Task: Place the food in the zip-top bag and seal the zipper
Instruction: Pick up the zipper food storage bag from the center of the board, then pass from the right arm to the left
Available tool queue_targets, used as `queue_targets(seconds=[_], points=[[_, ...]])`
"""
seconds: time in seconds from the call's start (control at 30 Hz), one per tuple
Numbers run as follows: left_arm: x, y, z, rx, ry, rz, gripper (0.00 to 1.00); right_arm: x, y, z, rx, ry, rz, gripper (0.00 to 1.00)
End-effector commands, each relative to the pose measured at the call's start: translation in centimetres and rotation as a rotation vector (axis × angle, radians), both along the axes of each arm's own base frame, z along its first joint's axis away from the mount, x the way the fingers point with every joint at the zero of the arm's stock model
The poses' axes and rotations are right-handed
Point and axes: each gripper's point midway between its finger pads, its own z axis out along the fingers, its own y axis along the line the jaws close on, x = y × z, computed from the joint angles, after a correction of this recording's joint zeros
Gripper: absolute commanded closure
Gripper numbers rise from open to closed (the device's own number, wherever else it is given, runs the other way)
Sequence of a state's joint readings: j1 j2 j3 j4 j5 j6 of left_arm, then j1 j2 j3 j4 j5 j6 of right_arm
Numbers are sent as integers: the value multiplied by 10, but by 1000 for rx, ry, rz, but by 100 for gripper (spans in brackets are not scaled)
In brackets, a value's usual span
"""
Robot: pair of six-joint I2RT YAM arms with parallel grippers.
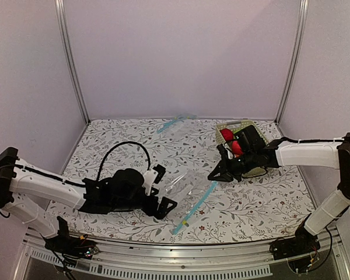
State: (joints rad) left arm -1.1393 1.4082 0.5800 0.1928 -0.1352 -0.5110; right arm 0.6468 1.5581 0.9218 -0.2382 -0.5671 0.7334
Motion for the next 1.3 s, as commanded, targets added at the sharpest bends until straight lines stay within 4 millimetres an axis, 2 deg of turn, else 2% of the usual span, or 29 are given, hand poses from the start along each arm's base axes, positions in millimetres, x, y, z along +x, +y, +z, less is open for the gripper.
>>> queue_targets(seconds=[0.0, 0.17, 0.3, 0.43, 0.63, 0.67, 0.8, 0.93, 1.0, 1.03, 1.1, 1.17, 1.27], points=[[-6, -14, 17, 108, -185, -73, 0, 7, 1, 10, 20, -5, -45, 100], [-22, -53, 18, 121, -234, -140, 0, 20, -3, 31, 42, -14, -160, 100], [-22, -69, 7, 189, -278, -116, 1, 29, -3, 50, 92, -4, -244, 100], [-19, -74, -4, 293, -352, -82, 0, 31, -5, 61, 107, -12, -279, 100], [-5, -62, -14, 384, -407, 21, 2, 30, -5, 69, 127, -4, -286, 100], [-5, -63, -16, 391, -409, 22, 5, 30, -6, 71, 130, -5, -290, 100], [0, -59, -24, 425, -410, 71, 29, 29, -8, 78, 136, -12, -297, 100], [2, -58, -27, 432, -416, 79, 36, 28, -9, 81, 139, -14, -301, 100], [1, -61, -28, 421, -410, 70, 47, 28, -10, 81, 138, -16, -307, 100], [0, -62, -30, 419, -405, 65, 49, 28, -10, 82, 138, -17, -309, 100], [1, -64, -34, 423, -397, 69, 39, 29, -11, 82, 137, -19, -316, 100], [2, -65, -35, 423, -396, 84, 24, 29, -11, 83, 139, -21, -319, 100], [7, -65, -33, 422, -411, 111, 22, 30, -12, 85, 142, -21, -325, 100]])
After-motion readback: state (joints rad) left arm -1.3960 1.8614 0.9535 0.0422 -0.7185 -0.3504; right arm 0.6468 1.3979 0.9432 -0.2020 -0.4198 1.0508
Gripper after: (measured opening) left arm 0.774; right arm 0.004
